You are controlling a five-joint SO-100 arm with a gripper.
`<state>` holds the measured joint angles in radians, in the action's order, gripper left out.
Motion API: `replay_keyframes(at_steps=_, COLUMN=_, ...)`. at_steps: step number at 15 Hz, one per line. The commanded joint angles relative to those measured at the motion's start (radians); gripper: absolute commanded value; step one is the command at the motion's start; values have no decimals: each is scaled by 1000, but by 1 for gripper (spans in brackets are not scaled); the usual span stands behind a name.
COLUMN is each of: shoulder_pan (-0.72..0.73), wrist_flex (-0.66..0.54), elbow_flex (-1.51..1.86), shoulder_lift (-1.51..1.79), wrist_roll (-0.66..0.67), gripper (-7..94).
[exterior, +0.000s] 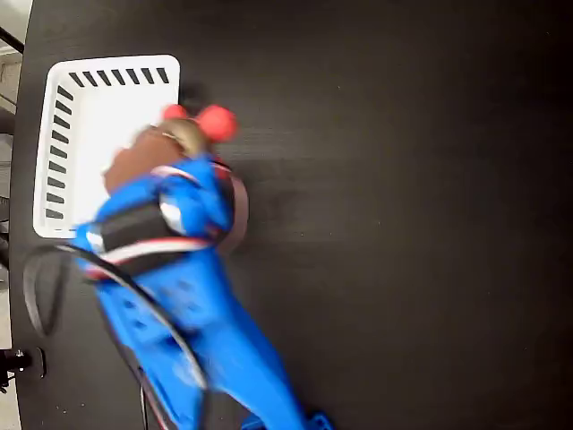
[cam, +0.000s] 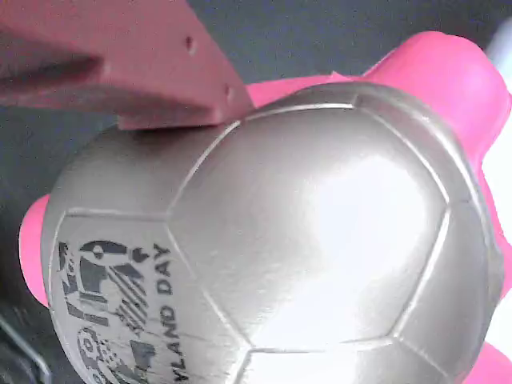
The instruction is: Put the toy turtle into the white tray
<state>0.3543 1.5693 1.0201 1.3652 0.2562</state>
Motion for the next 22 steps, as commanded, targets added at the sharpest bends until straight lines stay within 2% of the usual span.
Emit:
replay_keyframes(at_steps=1, shoulder_pan=71, wrist_flex=15, elbow_flex=-221, shoulder_lift=-72, wrist_roll=-23, gripper=0)
replay_keyframes(at_steps=8, shoulder_pan=178, wrist_flex=-2, elbow_flex=-365, shoulder_lift=-316, wrist_roll=-38, gripper=0)
replay_keyframes(at_steps=16, shoulder_pan=181, wrist_flex=-12, elbow_flex=-403, shoulder_lift=-403, wrist_roll=-38, gripper=1)
replay_keyframes(at_steps=17, shoulder_pan=183, wrist_flex=-12, elbow_flex=-405, shoulder_lift=-414, wrist_roll=-38, gripper=5)
replay_keyframes(at_steps=18, shoulder_pan=183, wrist_flex=-12, elbow_flex=-407, shoulder_lift=-428, wrist_roll=-38, gripper=14)
replay_keyframes(at_steps=20, shoulder_pan=183, wrist_flex=-12, elbow_flex=-405, shoulder_lift=-448, wrist_roll=-32, gripper=42)
replay_keyframes(at_steps=22, shoulder_pan=186, wrist_flex=-12, elbow_flex=-393, shoulder_lift=-453, wrist_roll=-29, gripper=49)
